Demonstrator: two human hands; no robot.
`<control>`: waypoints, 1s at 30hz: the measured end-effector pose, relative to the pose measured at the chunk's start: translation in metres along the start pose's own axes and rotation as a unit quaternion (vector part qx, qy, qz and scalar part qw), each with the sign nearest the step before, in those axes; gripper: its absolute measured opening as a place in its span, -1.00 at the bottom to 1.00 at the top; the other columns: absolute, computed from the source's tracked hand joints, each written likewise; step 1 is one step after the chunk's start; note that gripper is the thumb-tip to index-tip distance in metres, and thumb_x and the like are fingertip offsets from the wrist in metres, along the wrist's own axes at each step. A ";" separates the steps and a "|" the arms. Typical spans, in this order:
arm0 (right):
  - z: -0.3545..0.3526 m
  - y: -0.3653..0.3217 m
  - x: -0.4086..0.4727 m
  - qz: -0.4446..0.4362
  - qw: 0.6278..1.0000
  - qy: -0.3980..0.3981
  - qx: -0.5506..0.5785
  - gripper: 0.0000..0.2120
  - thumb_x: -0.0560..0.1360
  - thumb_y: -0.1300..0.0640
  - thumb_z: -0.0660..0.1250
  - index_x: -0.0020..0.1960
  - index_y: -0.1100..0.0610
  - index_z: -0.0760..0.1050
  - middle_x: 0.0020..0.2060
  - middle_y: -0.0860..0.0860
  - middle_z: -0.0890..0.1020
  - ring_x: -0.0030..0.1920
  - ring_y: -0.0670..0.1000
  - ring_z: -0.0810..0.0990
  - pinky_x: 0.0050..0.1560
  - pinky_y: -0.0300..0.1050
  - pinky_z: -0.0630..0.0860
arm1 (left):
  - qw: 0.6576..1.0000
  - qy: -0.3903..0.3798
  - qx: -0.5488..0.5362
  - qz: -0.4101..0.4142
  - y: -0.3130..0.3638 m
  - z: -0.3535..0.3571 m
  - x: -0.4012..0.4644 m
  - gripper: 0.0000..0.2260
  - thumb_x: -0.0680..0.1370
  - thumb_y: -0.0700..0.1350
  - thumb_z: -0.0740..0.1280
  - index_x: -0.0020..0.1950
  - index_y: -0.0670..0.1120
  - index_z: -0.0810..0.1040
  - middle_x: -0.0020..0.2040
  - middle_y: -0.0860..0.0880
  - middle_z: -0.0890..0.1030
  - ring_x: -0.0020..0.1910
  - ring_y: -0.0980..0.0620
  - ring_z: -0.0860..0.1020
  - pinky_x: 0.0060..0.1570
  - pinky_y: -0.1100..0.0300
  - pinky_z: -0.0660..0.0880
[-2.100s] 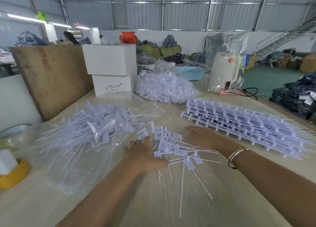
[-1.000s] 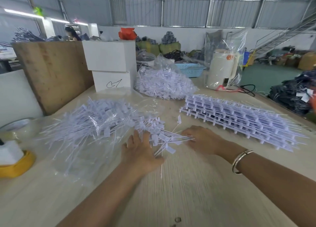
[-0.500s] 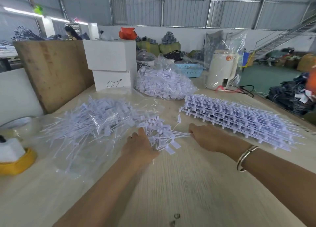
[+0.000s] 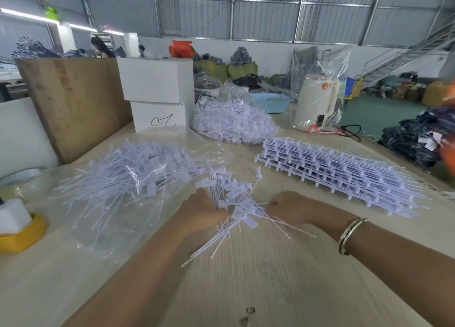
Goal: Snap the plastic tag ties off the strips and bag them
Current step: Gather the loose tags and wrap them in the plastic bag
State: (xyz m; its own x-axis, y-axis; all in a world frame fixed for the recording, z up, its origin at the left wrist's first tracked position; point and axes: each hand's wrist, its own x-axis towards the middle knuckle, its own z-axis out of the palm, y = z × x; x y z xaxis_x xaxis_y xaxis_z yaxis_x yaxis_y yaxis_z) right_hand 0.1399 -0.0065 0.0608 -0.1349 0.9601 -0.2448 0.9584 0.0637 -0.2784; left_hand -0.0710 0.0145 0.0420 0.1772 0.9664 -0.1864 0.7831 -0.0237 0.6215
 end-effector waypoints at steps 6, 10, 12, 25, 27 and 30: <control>0.014 -0.028 0.009 0.044 0.986 -0.087 0.135 -0.75 0.55 0.26 0.16 -0.31 0.20 0.40 -0.42 0.07 0.47 -0.45 -0.04 0.47 -0.34 -0.24 0.46 | 0.995 -0.033 -0.094 0.024 0.013 0.017 -0.008 -0.47 0.51 -0.06 0.32 0.38 -0.20 0.18 0.00 -0.12 0.48 -0.20 0.09 0.47 -0.29 0.22 0.40; -0.006 -0.017 0.011 0.082 0.979 -0.075 0.170 -0.78 0.53 0.20 0.20 -0.28 0.20 0.43 -0.43 0.06 0.43 -0.47 -0.02 0.41 -0.33 -0.19 0.41 | 0.990 -0.018 -0.139 0.002 0.008 0.007 -0.006 -0.39 0.52 -0.11 0.31 0.47 -0.18 0.08 0.18 -0.17 0.47 0.02 -0.07 0.53 -0.04 0.11 0.49; -0.013 -0.010 0.011 0.090 0.988 -0.049 0.115 -0.73 0.54 0.13 0.18 -0.32 0.17 0.38 -0.43 0.05 0.39 -0.47 -0.02 0.36 -0.34 -0.19 0.36 | 0.993 -0.002 -0.118 -0.010 0.003 0.003 -0.004 -0.43 0.51 -0.13 0.28 0.45 -0.16 0.12 0.16 -0.15 0.47 0.01 -0.06 0.52 -0.08 0.13 0.43; -0.004 -0.061 0.044 0.108 0.855 -0.073 0.503 -0.75 0.63 0.24 0.04 -0.21 0.17 0.34 -0.16 0.15 0.51 -0.31 -0.08 0.40 -0.30 -0.33 0.36 | 0.996 0.063 -0.063 0.012 0.029 0.042 0.032 -0.50 0.43 0.09 0.37 0.31 -0.03 0.38 0.23 -0.05 0.48 0.28 -0.13 0.37 0.26 0.08 0.31; -0.007 -0.066 0.047 0.117 0.840 -0.052 0.527 -0.69 0.63 0.23 0.05 -0.29 0.16 0.29 -0.39 0.09 0.44 -0.41 -0.07 0.40 -0.43 -0.31 0.34 | 0.982 0.076 -0.173 0.028 0.026 0.045 0.031 -0.74 0.43 -0.12 0.36 0.09 0.02 0.44 -0.06 0.04 0.56 0.05 -0.06 0.53 0.01 0.15 0.45; -0.007 -0.069 0.050 0.136 0.848 -0.018 0.512 -0.75 0.60 0.17 0.16 -0.25 0.12 0.35 -0.41 0.02 0.51 -0.36 -0.05 0.47 -0.22 -0.23 0.37 | 0.965 0.087 -0.246 0.015 0.024 0.045 0.030 -0.72 0.44 -0.23 0.33 0.08 0.00 0.37 -0.17 0.07 0.50 -0.20 0.07 0.53 -0.31 0.24 0.42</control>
State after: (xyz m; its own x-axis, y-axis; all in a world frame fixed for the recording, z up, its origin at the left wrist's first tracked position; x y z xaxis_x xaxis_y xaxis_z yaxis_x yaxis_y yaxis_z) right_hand 0.0692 0.0389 0.0745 0.0313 0.8917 -0.4516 0.2370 -0.4455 -0.8633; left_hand -0.0199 0.0318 0.0172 0.0600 0.9965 -0.0584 0.3938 0.0302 0.9187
